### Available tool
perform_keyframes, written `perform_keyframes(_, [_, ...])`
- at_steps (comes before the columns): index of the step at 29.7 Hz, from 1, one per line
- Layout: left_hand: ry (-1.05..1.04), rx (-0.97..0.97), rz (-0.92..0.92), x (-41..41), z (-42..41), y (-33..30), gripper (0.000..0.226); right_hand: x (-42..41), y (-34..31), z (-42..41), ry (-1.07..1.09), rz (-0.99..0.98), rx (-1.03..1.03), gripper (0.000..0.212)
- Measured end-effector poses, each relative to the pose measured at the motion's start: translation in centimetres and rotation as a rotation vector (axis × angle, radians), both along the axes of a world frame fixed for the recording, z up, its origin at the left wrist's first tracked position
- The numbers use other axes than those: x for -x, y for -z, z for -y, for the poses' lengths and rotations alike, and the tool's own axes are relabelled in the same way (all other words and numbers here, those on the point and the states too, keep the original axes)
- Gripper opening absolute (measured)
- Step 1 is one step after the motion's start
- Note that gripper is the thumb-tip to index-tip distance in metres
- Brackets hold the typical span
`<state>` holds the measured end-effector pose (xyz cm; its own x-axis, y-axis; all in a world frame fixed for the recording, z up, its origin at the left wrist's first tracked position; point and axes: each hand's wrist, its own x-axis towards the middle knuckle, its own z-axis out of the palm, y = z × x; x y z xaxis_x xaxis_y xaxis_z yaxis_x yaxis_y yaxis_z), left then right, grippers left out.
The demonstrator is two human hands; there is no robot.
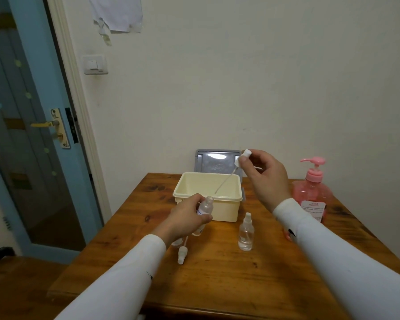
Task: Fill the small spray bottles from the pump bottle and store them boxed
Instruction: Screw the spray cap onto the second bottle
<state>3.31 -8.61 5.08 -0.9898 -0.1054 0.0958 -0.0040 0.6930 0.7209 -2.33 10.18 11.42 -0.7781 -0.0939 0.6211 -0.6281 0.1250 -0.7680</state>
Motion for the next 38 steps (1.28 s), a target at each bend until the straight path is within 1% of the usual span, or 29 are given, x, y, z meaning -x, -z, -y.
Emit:
perform_keyframes(9, [0.026,-0.008,-0.027,0.3,-0.5,-0.3,0.039,-0.2,0.9,0.6,-0.027,0.018,-0.049,0.014])
perform_keyframes(16, [0.065,-0.015,-0.047,0.3,-1.1,-1.0,0.043,0.1,2.3,0.7,-0.089,0.074,-0.163,0.022])
perform_keyframes(23, [0.09,-0.014,-0.075,0.7,-1.9,-1.9,0.042,0.4,2.7,0.4,-0.145,0.11,-0.24,0.017])
perform_keyframes(30, [0.111,-0.023,-0.079,0.9,-2.3,-2.4,0.043,0.7,2.8,0.0,-0.21,0.125,-0.25,0.028])
perform_keyframes(38, [0.115,-0.001,-0.082,1.2,-2.4,-2.7,0.042,1.0,2.9,-0.3,-0.242,0.134,-0.282,0.025])
